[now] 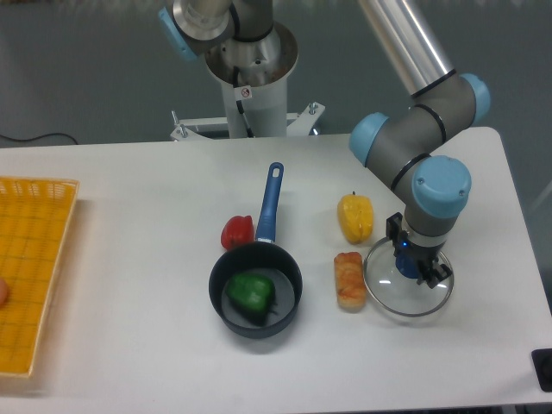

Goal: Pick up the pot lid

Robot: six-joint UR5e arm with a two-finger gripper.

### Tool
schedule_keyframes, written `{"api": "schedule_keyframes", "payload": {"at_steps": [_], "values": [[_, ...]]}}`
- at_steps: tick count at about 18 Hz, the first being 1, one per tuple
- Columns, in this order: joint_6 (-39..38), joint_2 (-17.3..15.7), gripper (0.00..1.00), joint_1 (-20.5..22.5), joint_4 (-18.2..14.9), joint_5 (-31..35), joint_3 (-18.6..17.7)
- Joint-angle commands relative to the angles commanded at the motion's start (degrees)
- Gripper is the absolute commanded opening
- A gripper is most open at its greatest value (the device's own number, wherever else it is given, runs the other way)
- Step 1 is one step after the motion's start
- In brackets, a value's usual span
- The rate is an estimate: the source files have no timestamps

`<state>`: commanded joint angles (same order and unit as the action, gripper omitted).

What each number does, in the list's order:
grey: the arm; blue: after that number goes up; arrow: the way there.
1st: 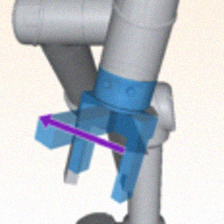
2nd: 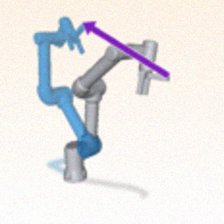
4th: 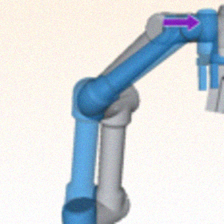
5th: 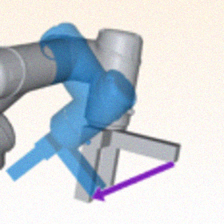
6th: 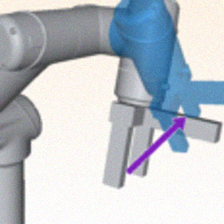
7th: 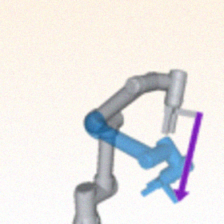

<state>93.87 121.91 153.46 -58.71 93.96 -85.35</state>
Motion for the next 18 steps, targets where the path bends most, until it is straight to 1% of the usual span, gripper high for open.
{"api": "schedule_keyframes", "payload": {"at_steps": [7,10,11,13,16,18], "values": [[-0.4,-1.2,0.56,-0.4,-0.3,-0.6,-0.1],[-0.5,-2.6,0.56,-0.9,-0.5,-0.5,-0.3],[-0.5,-3.2,0.56,-1.1,-0.8,-0.6,-0.3],[-0.5,-4.0,0.56,-1.2,-2.5,-0.6,-0.3],[-1.2,-4.5,0.56,-1.9,-3.0,-0.6,-0.2],[-3.1,-4.7,0.56,-2.5,-3.0,-0.6,-0.2]]}}
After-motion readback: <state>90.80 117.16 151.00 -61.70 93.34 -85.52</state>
